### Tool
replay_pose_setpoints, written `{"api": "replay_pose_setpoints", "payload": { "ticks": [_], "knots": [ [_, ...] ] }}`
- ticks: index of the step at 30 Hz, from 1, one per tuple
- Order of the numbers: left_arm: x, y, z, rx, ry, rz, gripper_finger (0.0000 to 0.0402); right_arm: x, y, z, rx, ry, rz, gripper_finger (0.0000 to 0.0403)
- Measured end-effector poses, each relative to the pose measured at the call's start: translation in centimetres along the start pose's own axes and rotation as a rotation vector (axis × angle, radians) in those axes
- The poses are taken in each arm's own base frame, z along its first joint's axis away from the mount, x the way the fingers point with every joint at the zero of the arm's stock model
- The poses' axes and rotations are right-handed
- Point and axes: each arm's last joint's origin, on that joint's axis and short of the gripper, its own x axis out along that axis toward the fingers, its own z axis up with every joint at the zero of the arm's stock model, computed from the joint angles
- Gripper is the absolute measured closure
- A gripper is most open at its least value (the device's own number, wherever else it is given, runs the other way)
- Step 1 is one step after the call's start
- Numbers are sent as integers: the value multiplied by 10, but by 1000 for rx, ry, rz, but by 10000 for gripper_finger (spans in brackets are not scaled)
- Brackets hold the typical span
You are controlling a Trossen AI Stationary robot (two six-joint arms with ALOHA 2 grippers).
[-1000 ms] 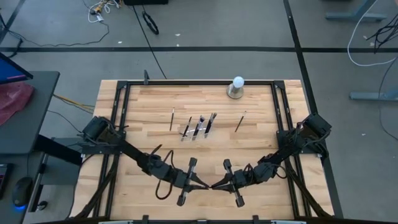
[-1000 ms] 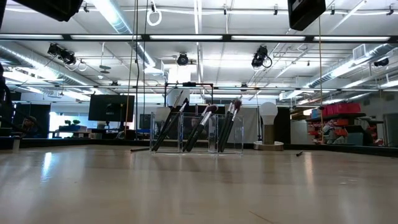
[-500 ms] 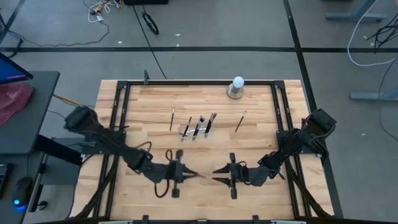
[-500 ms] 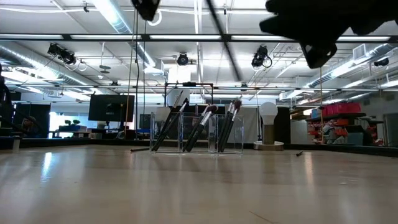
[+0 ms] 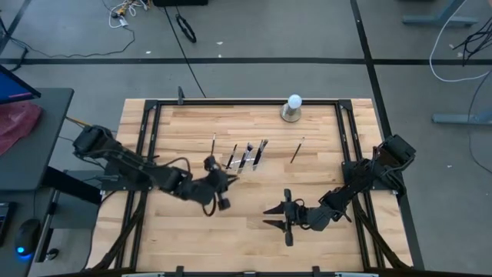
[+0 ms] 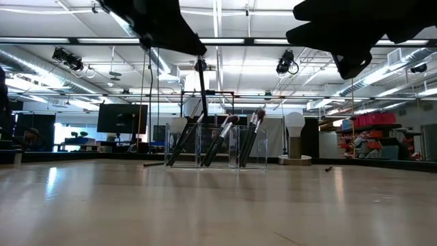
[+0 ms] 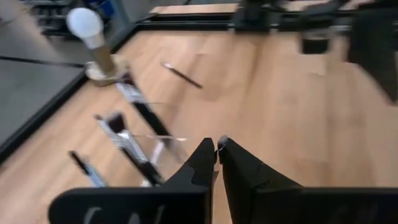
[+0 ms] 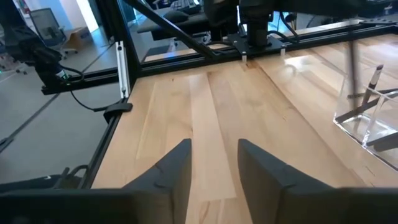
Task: Put items in baskets/containers
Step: Put the eyeshadow brush into the transparent organizer
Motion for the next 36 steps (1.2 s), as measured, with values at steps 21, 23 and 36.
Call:
{"api": "replay_pose_setpoints", "payload": {
  "ticks": [21, 23, 36],
  "knots": [
    [-10, 58, 24, -11, -1, 179, 380, 0, 0, -1, 3, 5, -1, 280],
    [-17, 60, 26, -29, 9, 131, 381, 0, 0, -1, 3, 7, -2, 280],
    [-11, 85, 21, -5, 98, 223, 381, 0, 0, -1, 6, 7, -2, 280]
  ]
}}
